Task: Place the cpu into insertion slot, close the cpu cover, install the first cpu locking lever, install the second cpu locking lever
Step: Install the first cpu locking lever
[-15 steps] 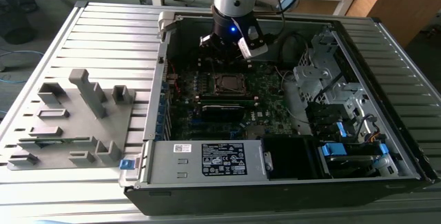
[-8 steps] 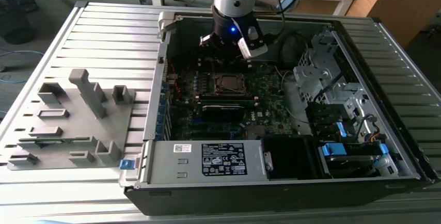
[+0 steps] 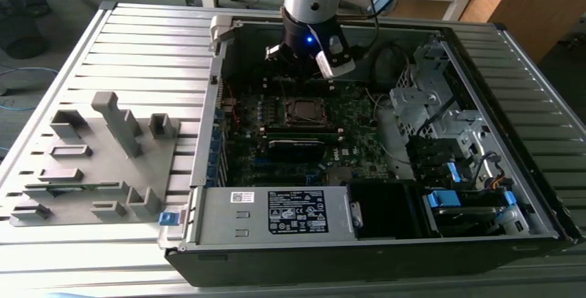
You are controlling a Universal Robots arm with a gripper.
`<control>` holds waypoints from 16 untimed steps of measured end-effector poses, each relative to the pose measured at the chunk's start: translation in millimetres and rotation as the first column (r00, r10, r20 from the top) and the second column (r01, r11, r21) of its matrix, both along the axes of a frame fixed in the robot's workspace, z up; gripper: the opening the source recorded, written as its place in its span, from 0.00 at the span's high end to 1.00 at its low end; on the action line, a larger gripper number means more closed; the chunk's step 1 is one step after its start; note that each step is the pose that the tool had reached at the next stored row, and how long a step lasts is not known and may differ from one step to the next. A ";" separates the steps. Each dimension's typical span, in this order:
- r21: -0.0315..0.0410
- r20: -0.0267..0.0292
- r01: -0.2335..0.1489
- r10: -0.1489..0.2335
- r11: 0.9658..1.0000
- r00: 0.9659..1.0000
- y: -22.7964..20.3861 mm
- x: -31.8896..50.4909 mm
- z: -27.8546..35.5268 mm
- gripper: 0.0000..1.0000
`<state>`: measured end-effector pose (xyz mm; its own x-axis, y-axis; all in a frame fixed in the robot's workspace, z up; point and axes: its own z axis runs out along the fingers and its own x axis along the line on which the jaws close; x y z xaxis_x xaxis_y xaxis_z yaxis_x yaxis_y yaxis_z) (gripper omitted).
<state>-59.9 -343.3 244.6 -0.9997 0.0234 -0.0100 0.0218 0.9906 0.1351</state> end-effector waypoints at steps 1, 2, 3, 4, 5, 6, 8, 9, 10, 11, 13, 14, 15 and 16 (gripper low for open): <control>0.000 0.000 0.000 0.000 1.000 1.000 0.0 -0.1 -0.1 0.89; 0.000 0.000 0.000 0.000 1.000 1.000 0.0 -0.1 -0.1 0.89; 0.000 0.000 0.000 0.000 1.000 1.000 0.0 -0.1 -0.1 0.89; 0.000 0.000 0.000 0.000 1.000 1.000 0.1 -0.4 -0.1 0.89; 0.000 0.000 0.000 0.000 1.000 1.000 0.1 -0.6 -0.1 0.89; 0.000 0.000 0.000 0.000 1.000 1.000 0.1 -0.8 -0.2 0.89; 0.000 0.000 0.000 0.000 1.000 1.000 0.0 -1.6 -0.1 0.89; 0.000 0.000 0.000 0.000 1.000 1.000 0.0 -2.0 -0.1 0.89; 0.000 0.000 0.000 0.000 1.000 1.000 0.1 -2.4 -0.1 0.89; 0.000 0.000 0.000 0.000 1.000 1.000 0.0 -2.9 -0.2 0.89; 0.000 0.000 0.000 0.000 1.000 1.000 0.0 -4.0 -0.1 0.89; 0.000 0.000 0.000 0.000 1.000 1.000 0.0 -4.6 -0.2 0.89; 0.000 0.000 0.000 0.000 1.000 1.000 0.0 -5.2 -0.2 0.89; 0.000 0.000 0.000 0.000 1.000 1.000 0.0 -5.8 -0.2 0.89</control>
